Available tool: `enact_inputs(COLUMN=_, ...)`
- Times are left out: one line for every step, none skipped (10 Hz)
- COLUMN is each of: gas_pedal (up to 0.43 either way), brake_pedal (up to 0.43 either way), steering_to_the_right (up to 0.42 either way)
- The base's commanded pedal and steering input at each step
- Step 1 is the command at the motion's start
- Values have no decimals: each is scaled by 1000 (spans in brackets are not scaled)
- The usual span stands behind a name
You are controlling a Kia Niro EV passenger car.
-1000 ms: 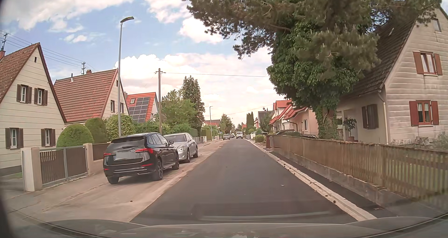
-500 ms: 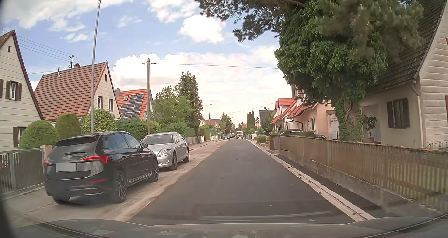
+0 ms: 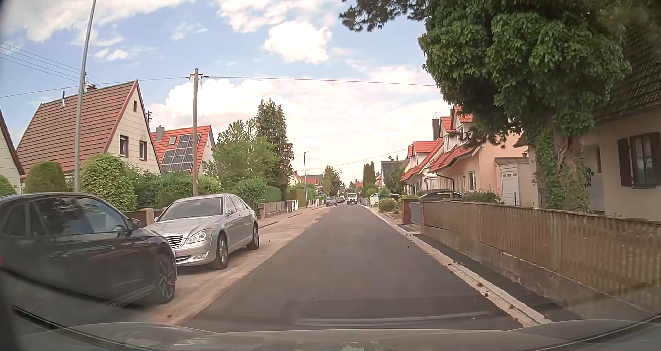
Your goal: Follow the waypoints while adhering to traffic rules and regulations
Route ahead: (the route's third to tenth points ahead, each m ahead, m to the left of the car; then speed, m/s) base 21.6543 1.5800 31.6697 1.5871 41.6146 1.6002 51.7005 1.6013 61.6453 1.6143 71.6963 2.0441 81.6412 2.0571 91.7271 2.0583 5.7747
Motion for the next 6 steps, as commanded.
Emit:
enact_inputs(gas_pedal=0, brake_pedal=24, steering_to_the_right=-1)
enact_inputs(gas_pedal=0, brake_pedal=24, steering_to_the_right=1)
enact_inputs(gas_pedal=0, brake_pedal=18, steering_to_the_right=1)
enact_inputs(gas_pedal=0, brake_pedal=24, steering_to_the_right=2)
enact_inputs(gas_pedal=0, brake_pedal=24, steering_to_the_right=3)
enact_inputs(gas_pedal=0, brake_pedal=18, steering_to_the_right=1)
